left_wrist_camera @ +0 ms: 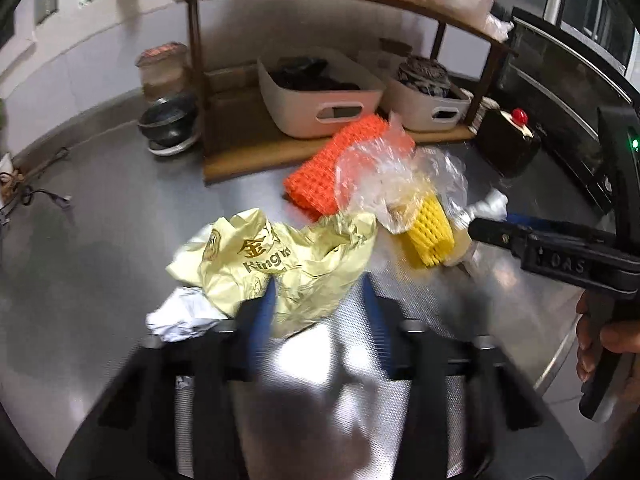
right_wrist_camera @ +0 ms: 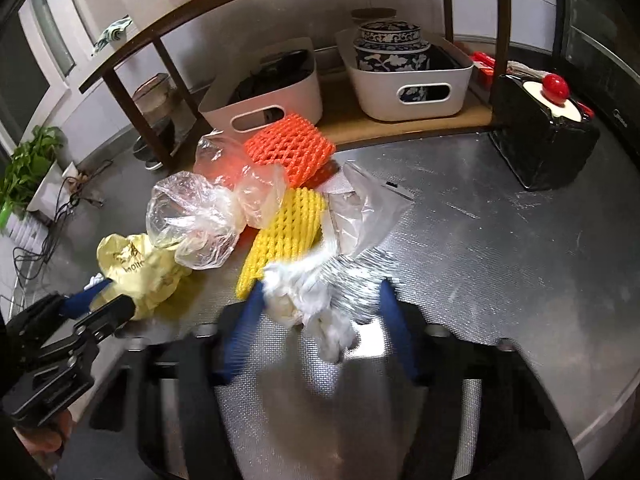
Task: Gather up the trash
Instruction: 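Move both tools back to the counter toward the remaining trash, then grasp the yellow paper wrapper with the left tool while the right tool grasps white tissue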
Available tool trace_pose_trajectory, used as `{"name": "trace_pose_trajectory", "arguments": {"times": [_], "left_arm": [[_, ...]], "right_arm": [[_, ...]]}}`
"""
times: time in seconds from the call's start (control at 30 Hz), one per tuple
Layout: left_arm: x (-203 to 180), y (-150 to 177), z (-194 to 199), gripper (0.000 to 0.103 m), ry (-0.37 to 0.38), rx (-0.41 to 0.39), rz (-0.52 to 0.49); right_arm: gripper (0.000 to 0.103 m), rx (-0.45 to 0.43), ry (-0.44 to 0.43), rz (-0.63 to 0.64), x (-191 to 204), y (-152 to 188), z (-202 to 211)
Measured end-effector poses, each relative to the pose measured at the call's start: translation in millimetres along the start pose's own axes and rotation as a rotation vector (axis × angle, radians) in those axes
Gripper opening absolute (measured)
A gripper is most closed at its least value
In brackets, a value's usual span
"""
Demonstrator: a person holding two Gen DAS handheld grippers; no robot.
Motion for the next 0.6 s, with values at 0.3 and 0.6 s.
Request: {"name": "trace_pose_trajectory", "arguments": {"times": [0.3, 0.6], "left_arm": [[-15, -4, 20, 0.000, 0.053, -0.040, 0.004], [-32, 0, 60, 0.000, 0.056, -0.086, 0.013]], "right_arm": [[0.008, -0.011, -0.051, 0.033, 15, 4, 19], [0.011, -0.046, -0.049, 0.047, 15, 8, 46]]}}
Point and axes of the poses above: each gripper's, at about its wrist camera, not at the fingertips, and z roughly against the way its jaws point, x to its left, y to its underside, the point moved 10 cm from there along -z, roughly the way its jaws point, and after that the axes turned 1 degree about -z, right-handed, at the moved point
